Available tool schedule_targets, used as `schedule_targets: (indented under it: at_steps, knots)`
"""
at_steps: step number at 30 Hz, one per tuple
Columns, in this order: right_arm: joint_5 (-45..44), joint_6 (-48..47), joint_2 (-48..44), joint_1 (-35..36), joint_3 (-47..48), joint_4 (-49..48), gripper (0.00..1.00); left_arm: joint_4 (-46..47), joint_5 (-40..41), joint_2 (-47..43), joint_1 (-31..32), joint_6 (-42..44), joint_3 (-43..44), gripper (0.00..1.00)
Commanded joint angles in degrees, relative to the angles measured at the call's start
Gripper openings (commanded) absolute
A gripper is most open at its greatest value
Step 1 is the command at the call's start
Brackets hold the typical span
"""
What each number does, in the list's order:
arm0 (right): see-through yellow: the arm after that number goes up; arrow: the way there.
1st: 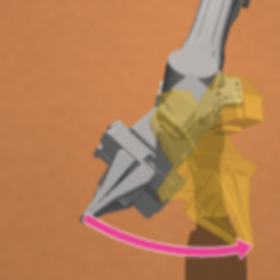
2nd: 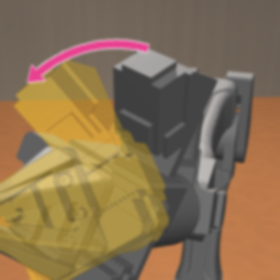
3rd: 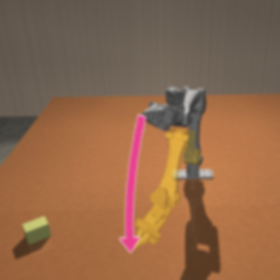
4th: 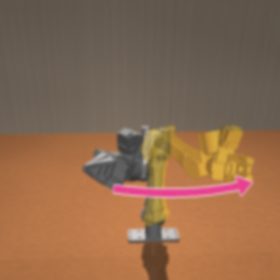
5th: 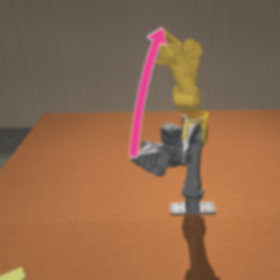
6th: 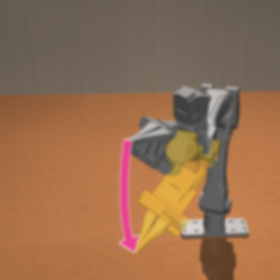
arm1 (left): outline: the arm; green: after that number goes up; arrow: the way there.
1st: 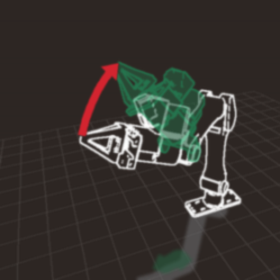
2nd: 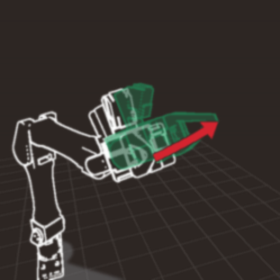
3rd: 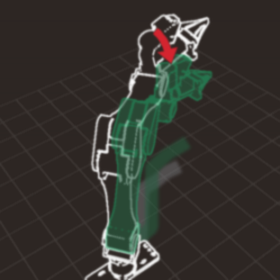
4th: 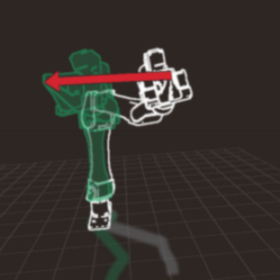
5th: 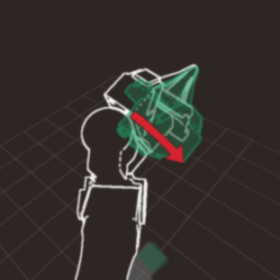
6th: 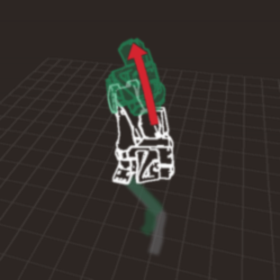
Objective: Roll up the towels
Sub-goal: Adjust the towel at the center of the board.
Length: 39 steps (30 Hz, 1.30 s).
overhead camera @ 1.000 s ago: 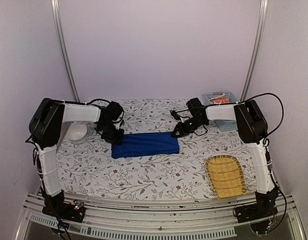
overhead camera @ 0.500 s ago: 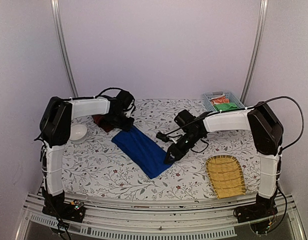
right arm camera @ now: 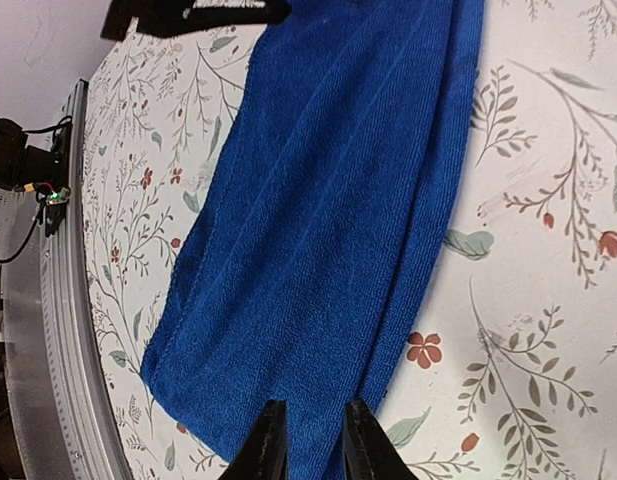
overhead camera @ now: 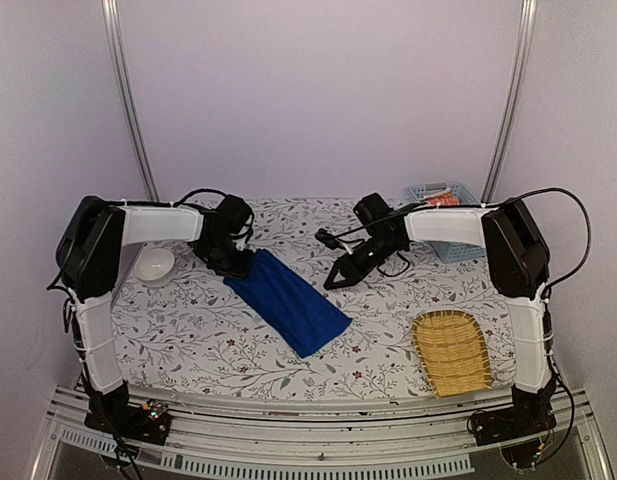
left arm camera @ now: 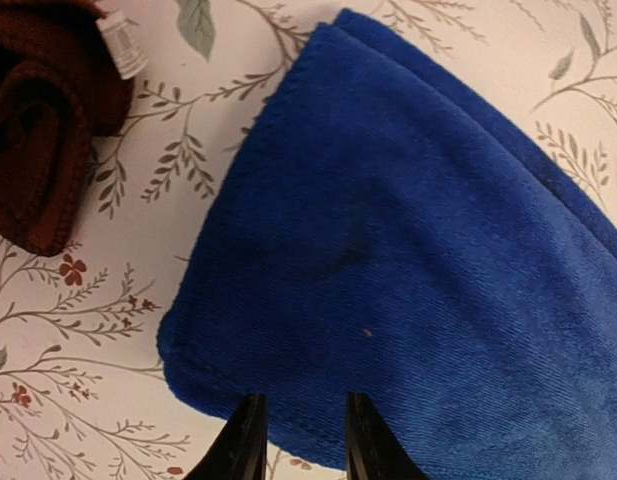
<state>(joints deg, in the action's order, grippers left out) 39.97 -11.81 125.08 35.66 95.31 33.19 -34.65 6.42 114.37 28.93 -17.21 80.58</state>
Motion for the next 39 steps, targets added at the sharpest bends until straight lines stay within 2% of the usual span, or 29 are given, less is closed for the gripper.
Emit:
schedule_targets:
  at_steps: [1, 7, 11, 18, 21, 25, 28, 32, 37, 39]
  knots:
    - [2.96, 0.53, 3.25, 0.38, -1.34, -0.61, 0.22, 2.59, -2.61, 1.68, -2.54, 1.84, -1.14, 0.30]
    - [2.63, 0.03, 3.41, 0.44, -6.14, -0.47, 0.22, 0.75, -2.43, 3.19, -3.88, 2.84, -3.12, 0.29]
    - [1.94, -0.58, 2.44, 0.51, -10.68, -0.14, 0.22, -0.36, -0.30, 5.23, -4.66, 3.45, -1.03, 0.29]
    - [4.76, -2.28, -1.19, 5.49, -20.19, 0.25, 0.22, 0.42, -3.40, 14.36, -3.64, 6.64, 11.28, 0.28]
    - [5.77, -2.99, -1.76, 6.20, -21.87, 0.30, 0.22, 0.97, -3.70, 18.56, -2.37, 9.66, 19.26, 0.27]
    - [2.78, -3.67, -3.22, 5.32, -21.20, 0.89, 0.22, -0.15, -2.96, 21.46, -1.43, 11.08, 25.80, 0.28]
    - [2.35, -5.04, -5.59, 3.90, -19.36, 3.32, 0.25, -1.02, -1.24, 18.14, -1.42, 10.97, 25.19, 0.29]
    - [1.46, -7.18, -7.68, 2.04, -13.71, 7.31, 0.29, -0.26, -0.41, 8.24, -1.07, 10.67, 20.07, 0.31]
    - [-0.56, -6.33, -3.99, 1.07, -1.79, 8.67, 0.30, 3.82, -1.13, -5.32, 3.17, 9.08, 8.35, 0.31]
    - [-2.96, -4.35, -0.66, 0.51, 4.74, 7.55, 0.27, 6.51, -2.02, -9.89, 6.34, 7.80, 2.11, 0.30]
